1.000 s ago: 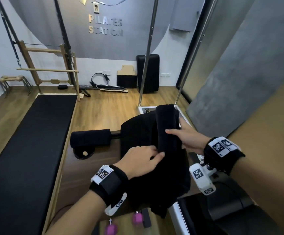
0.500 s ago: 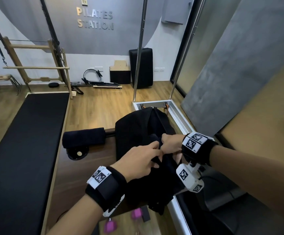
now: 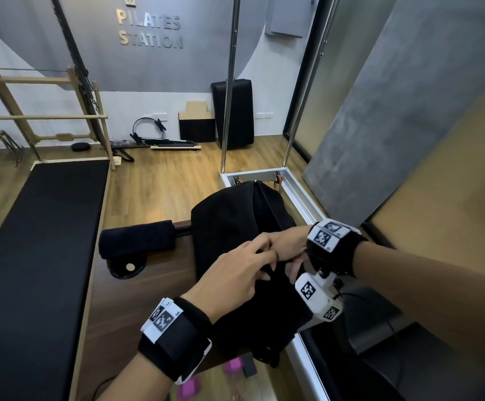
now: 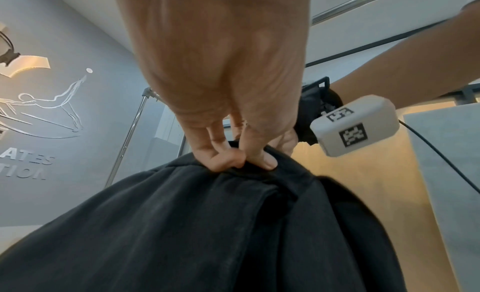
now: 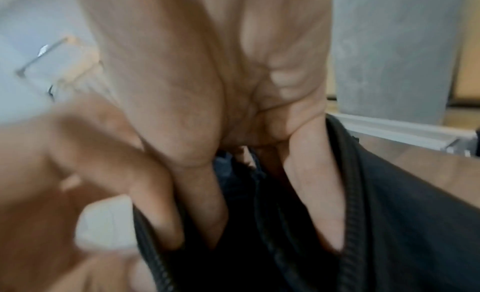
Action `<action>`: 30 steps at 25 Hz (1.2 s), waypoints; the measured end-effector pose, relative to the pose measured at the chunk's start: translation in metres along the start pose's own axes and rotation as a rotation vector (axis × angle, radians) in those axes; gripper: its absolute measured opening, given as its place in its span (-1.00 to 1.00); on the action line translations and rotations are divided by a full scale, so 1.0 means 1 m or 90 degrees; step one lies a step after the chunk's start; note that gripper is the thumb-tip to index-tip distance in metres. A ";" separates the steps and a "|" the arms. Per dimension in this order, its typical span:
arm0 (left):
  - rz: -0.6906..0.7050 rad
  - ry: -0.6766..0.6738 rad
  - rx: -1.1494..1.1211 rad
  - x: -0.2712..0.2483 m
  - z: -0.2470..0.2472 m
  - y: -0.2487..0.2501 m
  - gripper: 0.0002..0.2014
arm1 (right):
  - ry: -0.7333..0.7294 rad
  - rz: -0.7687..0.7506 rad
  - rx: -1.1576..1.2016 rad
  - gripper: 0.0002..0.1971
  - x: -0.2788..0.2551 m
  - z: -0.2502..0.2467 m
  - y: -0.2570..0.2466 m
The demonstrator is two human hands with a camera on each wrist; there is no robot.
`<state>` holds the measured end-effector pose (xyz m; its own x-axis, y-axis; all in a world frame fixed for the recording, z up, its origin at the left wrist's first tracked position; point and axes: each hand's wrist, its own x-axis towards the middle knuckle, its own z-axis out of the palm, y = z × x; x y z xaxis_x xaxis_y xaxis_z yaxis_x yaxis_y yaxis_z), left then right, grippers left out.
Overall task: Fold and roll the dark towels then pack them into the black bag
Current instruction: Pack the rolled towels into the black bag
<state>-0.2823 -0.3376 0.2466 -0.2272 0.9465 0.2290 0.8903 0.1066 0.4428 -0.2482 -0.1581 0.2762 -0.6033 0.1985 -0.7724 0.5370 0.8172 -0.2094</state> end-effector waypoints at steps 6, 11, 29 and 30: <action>0.017 0.007 -0.038 0.001 -0.001 -0.002 -0.74 | 0.034 -0.067 0.046 -0.78 -0.002 0.014 -0.009; -0.013 0.042 -0.145 -0.013 0.009 -0.006 -0.84 | 0.073 -0.002 0.040 -0.73 -0.006 0.004 -0.007; -0.784 0.501 -0.498 -0.128 0.046 -0.177 -0.65 | 0.209 -0.259 -0.214 -0.39 0.178 0.000 -0.223; -0.804 0.481 -0.513 -0.132 0.051 -0.183 -0.54 | 0.224 -0.253 -0.246 -0.43 0.185 0.006 -0.223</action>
<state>-0.3955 -0.4670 0.0910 -0.9317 0.0204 -0.3627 -0.3482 0.2343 0.9077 -0.4760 -0.3073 0.1766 -0.9040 -0.0463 -0.4250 0.0233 0.9873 -0.1572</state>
